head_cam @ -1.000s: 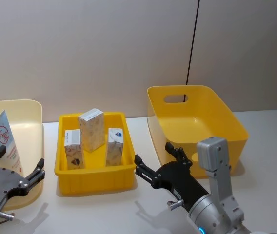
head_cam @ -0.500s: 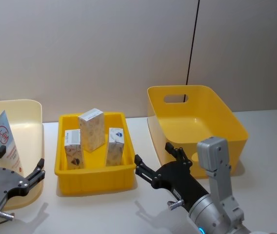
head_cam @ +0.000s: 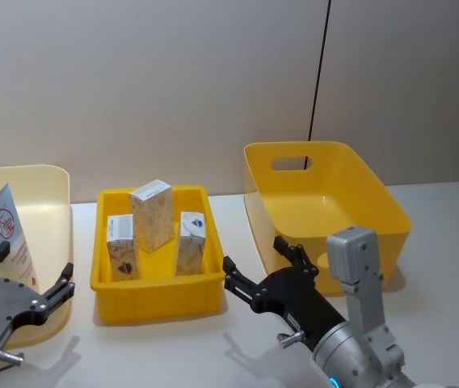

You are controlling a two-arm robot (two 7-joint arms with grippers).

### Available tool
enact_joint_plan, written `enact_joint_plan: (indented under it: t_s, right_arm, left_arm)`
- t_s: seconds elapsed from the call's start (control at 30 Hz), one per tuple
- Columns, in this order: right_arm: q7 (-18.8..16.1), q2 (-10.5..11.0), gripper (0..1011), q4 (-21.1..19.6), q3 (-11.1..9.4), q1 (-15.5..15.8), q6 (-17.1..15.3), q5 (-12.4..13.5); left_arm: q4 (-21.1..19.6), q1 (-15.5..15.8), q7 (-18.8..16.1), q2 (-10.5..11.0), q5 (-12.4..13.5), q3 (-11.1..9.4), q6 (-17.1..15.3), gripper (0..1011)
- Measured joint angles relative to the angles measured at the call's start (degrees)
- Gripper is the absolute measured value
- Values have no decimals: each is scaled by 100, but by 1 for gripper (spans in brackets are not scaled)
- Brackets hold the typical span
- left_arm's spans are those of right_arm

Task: Bimanual collaborative sorting of washing and personal care products

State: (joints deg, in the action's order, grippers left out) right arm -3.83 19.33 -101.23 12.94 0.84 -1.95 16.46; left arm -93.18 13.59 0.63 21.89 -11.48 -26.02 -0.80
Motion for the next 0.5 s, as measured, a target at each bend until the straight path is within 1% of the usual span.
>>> enact_joint_plan:
  t_s: [0.5]
  right_arm:
    - [0, 0, 1001, 0, 0, 0, 0, 0]
  left_arm:
    - [0, 0, 0, 0, 0, 0, 0, 1003]
